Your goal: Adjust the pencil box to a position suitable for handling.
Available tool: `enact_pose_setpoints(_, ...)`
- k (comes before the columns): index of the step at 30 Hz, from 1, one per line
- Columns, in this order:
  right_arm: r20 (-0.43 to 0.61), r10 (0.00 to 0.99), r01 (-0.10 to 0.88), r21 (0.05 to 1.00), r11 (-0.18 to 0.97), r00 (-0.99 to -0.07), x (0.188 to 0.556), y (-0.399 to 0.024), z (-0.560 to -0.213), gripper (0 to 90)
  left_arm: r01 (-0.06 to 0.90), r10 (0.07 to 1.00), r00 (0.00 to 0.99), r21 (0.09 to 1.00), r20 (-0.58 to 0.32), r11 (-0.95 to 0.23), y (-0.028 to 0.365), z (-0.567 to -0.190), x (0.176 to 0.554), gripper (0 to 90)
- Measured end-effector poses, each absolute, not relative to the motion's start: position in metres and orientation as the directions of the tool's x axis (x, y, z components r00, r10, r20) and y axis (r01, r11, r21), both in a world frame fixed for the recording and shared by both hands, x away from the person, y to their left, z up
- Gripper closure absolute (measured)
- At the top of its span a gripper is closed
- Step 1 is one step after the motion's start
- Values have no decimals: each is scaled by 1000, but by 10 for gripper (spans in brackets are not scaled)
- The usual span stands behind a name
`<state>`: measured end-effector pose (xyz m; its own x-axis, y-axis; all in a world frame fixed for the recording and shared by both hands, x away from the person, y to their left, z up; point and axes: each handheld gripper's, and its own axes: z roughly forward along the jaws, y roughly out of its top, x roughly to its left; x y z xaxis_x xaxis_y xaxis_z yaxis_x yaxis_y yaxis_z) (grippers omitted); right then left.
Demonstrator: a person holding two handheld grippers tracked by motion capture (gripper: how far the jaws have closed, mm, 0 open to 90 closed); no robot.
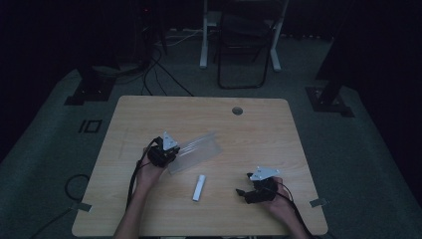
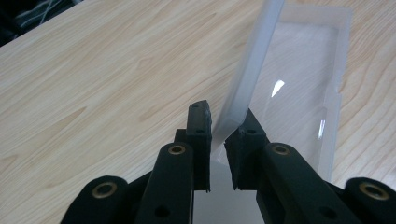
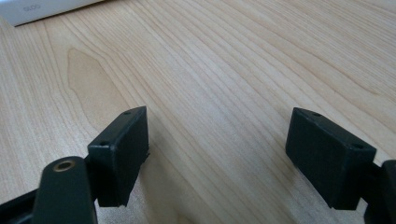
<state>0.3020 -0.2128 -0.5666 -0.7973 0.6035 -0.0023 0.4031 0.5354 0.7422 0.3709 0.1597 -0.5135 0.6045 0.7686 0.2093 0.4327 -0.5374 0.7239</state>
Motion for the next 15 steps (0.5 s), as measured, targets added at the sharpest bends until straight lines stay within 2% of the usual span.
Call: enact_pose_setpoints(15, -2, 604, 403, 742, 535, -797, 302, -213, -567, 213, 465, 811, 545, 728, 213, -504, 193, -514, 355, 798)
